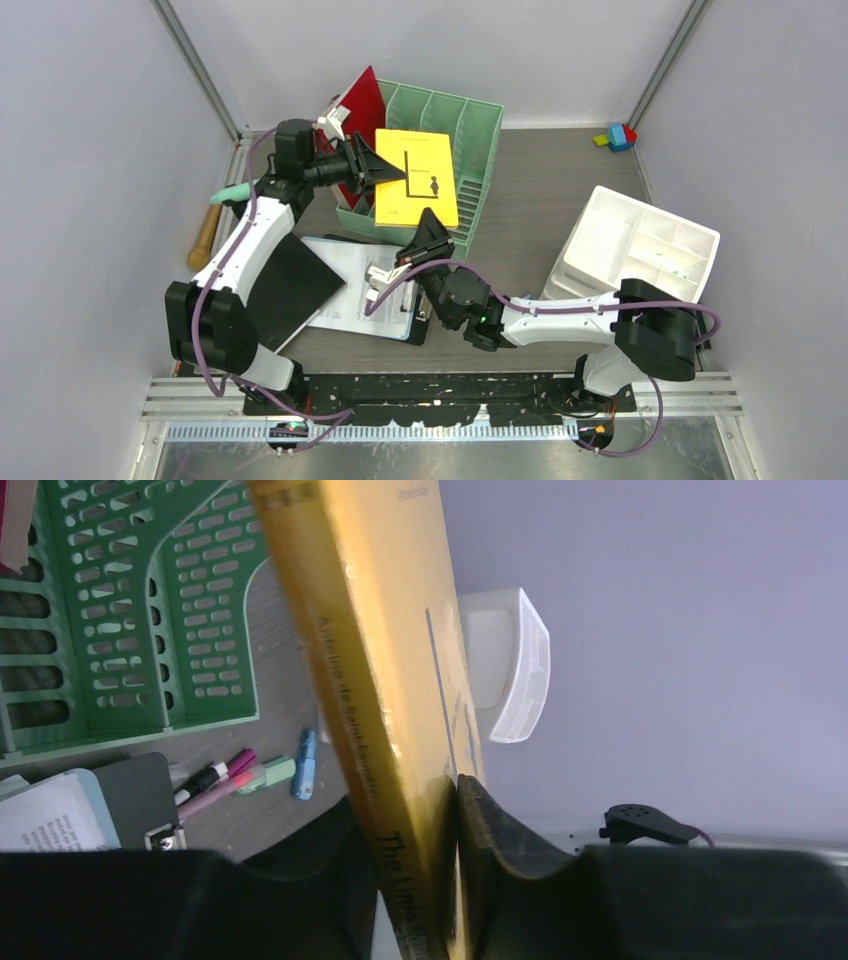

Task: Organize the desk
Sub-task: Pick up the book from the center of the board.

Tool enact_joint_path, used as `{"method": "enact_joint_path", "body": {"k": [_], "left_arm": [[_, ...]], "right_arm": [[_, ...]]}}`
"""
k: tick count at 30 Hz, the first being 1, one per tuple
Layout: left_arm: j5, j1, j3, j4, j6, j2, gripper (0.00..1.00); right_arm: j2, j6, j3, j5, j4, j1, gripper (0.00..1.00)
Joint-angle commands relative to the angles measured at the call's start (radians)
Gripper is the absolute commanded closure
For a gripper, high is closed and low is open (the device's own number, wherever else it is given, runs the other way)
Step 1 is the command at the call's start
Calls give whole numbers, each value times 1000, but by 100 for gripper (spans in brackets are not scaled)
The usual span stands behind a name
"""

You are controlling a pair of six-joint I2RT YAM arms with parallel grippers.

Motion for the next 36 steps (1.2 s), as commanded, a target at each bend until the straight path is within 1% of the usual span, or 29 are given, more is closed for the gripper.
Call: {"method": "enact_joint_path", "body": {"k": [1,2,3,4,5,7,8,9,10,11,13,15,17,18,20,22,25,26,27,29,31,33,36], "left_arm": [[56,1,35,71,-27,-18,78],[61,1,33,85,-40,-18,85],[61,2,34,94,-50,-18,94],[60,2,35,98,-58,-19,100],[57,8,36,102,-72,-22,100],[53,21,38,127,-109,-28,100],[54,33,44,140,-135,-28,100],[56,45,49,148,-161,-28,100],[59,61,59,183,-190,-26,100],[63,77,74,197,-216,-21,100],[66,112,122,203,-244,-4,100],[56,145,178,187,-235,9,100],[28,165,255,128,-175,16,100],[10,169,302,66,-106,19,100],[-62,166,378,-41,39,15,100],[-131,166,399,-61,137,-1,100],[-218,162,430,-86,294,-24,100],[-245,159,436,-88,340,-30,100],[-269,156,434,-82,397,-42,100],[-317,142,419,-45,484,-60,100],[-364,109,371,20,576,-81,100],[-402,69,329,94,673,-97,100],[-398,39,320,146,715,-72,100]], "right_arm": [[-37,-34,1,-7,94,-7,100],[-35,-33,1,-3,94,-7,99],[-33,-29,4,1,84,-7,100],[-35,-16,11,17,71,-7,95],[-40,-6,15,32,44,-7,90],[-47,27,19,43,19,-9,59],[-51,31,13,44,15,-10,51],[-56,40,8,44,9,-12,41],[-60,46,0,44,7,-12,37],[-66,63,-5,48,-7,-14,26],[-77,105,-15,59,-43,-20,20],[-93,162,-17,71,-90,-31,18],[-118,222,-9,82,-139,-52,17],[-138,244,4,85,-178,-61,17],[-171,341,27,99,-255,-104,17],[-208,397,60,106,-346,-145,17],[-260,548,117,107,-474,-202,17],[-286,611,129,103,-544,-233,17],[-313,640,150,98,-612,-247,17],[-336,721,178,80,-671,-291,17],[-372,777,197,66,-750,-330,17],[-390,816,213,50,-791,-360,17],[-405,876,231,30,-845,-403,17]]}}
